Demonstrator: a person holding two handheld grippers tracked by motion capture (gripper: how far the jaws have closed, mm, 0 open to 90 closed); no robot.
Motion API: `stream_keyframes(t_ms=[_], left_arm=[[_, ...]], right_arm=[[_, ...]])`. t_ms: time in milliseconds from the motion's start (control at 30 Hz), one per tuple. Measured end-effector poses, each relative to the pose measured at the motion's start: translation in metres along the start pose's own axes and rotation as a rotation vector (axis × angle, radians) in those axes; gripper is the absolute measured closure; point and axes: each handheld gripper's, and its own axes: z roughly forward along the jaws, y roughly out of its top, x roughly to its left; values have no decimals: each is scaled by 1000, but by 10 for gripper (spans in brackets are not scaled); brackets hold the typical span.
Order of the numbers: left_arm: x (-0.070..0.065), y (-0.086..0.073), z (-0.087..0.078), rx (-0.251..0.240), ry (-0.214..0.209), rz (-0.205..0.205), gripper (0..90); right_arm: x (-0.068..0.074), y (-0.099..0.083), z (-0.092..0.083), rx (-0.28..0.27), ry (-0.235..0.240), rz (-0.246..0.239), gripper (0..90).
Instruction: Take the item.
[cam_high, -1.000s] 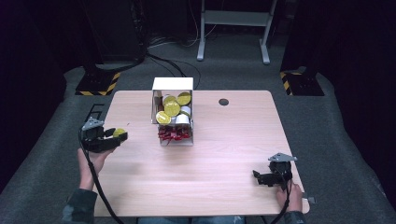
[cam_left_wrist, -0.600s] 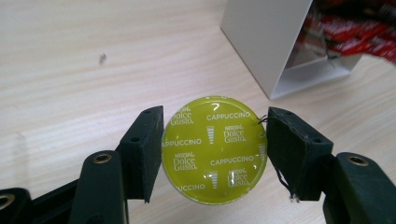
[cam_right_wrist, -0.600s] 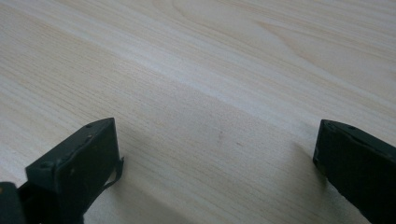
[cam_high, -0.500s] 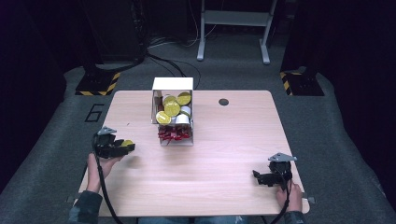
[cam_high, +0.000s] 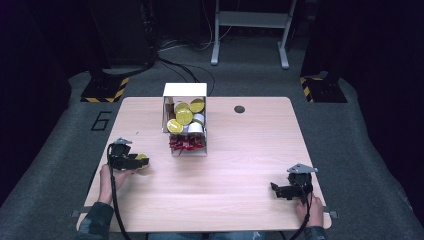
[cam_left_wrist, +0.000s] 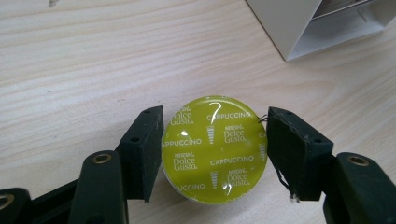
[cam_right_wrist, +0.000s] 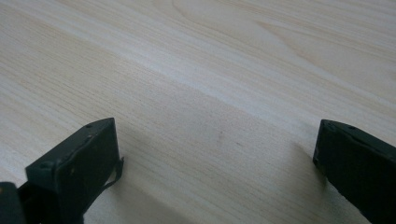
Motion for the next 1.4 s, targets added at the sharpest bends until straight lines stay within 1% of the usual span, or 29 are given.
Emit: stream_keyframes(t_ms=[100, 133, 233, 367, 433, 467, 500, 633, 667, 700, 767, 800, 867, 900, 933, 967, 1033, 1067, 1100, 1133, 1167, 1200, 1233, 1267, 1300, 1333, 1367, 1400], left_arm=[[0, 1, 1, -2, 1, -1, 381], [0, 3, 2, 7, -4, 2, 381], [-1, 4, 3, 9, 3, 3, 379], [-1, 5, 5, 0, 2, -8, 369], [0, 5, 5, -10, 2, -5, 337], [0, 5, 5, -10, 4, -20, 320], [1, 5, 5, -13, 4, -27, 300], [1, 5, 4, -7, 1, -29, 219], [1, 4, 3, -24, 9, -30, 219], [1, 4, 0, -40, 11, -33, 193], [0, 3, -5, -57, 13, -36, 155], [0, 2, -9, -63, 9, -44, 148], [-2, 0, -15, -91, 18, -49, 142], [-3, -1, -19, -101, 15, -58, 138], [-3, -1, -19, -101, 15, -58, 134], [-4, -2, -24, -109, 14, -62, 134], [-7, -8, -37, -145, 24, -63, 120], [-7, -11, -41, -154, 30, -43, 118], [-7, -13, -46, -154, 37, -33, 113], [-9, -17, -49, -167, 43, -39, 106], [-9, -17, -49, -167, 43, -39, 95], [-12, -25, -54, -192, 68, -24, 91], [-13, -29, -56, -192, 72, -15, 90], [-14, -34, -58, -193, 77, -15, 89], [-14, -34, -58, -193, 77, -15, 89], [-17, -43, -60, -201, 101, -14, 87], [-16, -48, -61, -202, 112, -13, 84], [-16, -52, -61, -198, 112, -15, 77]], right_arm=[[0, 0, 0, -1, -2, 0, 0], [0, 0, 0, -1, -2, 0, 0], [0, 0, 0, -1, -1, 1, 0], [1, 0, 0, -2, -4, 5, 0], [1, 0, 0, -2, -4, 6, 0], [1, 0, 0, 0, -4, 5, 0], [1, 0, 0, -2, -5, 6, 0], [1, 0, 0, -2, -5, 5, 0], [1, 0, 0, -2, -4, 5, 0], [1, 0, 0, -2, -5, 6, 0], [1, 0, 0, -2, -5, 6, 0], [1, 0, 0, 3, -5, 4, 0], [1, 0, 0, 3, -5, 4, 0], [1, 0, 0, 1, -5, 4, 0], [1, 0, 0, 1, -5, 4, 0], [1, 0, 0, 0, -6, 5, 0], [1, 0, 0, 2, -5, 4, 0], [1, 0, 0, 2, -5, 4, 0], [1, 0, 0, 1, -5, 5, 0], [1, 0, 0, 3, -6, 6, 0], [1, 0, 0, 3, -7, 5, 0], [1, 0, 0, 3, -7, 5, 0], [1, 0, 0, 3, -7, 6, 0], [1, 0, 0, 3, -7, 5, 0], [1, 0, 0, 3, -7, 5, 0], [1, 0, 0, 3, -6, 6, 0], [1, 0, 0, 3, -7, 5, 0], [1, 0, 0, 3, -7, 6, 0]])
